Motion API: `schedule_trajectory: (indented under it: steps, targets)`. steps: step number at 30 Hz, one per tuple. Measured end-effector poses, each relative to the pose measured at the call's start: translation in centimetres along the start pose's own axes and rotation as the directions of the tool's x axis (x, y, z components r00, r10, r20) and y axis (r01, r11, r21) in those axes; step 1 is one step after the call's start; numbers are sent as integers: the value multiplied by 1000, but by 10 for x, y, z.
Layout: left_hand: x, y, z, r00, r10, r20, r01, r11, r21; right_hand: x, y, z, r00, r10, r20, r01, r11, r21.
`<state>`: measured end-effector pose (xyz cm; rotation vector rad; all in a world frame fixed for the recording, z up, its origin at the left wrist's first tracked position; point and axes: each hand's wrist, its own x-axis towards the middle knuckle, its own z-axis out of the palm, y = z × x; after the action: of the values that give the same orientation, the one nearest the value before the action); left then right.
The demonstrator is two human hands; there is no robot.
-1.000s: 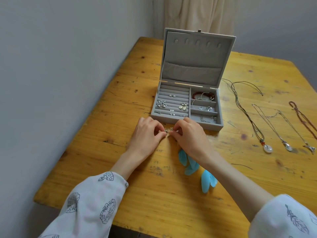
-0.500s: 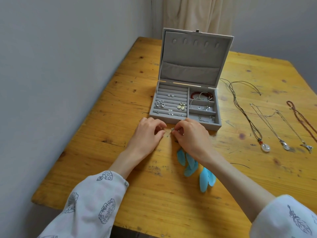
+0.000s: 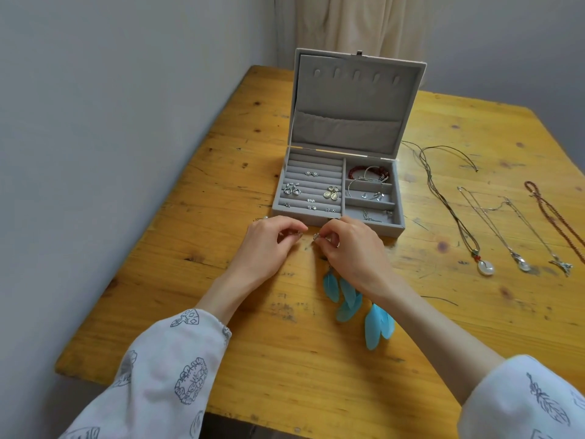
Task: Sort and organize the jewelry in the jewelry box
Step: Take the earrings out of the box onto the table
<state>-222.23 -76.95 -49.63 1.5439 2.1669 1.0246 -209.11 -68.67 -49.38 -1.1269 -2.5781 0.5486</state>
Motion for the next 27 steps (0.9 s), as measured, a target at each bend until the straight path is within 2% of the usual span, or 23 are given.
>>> schedule_trajectory:
  steps: [9,19,27]
  targets:
    - [0,-1,8,1000,-18,-6,18,1000,-24,0,-1,-1,1000,11,5,-12,999,31]
    - [5,2,5,1000,-27,-10,28,998,64,2,-4,1,1000,11,17,-11,1000,-5]
    - [4,1,3,999,-37,-17,38,997,62,3,-5,1,1000,-14,3,14,1000,-25]
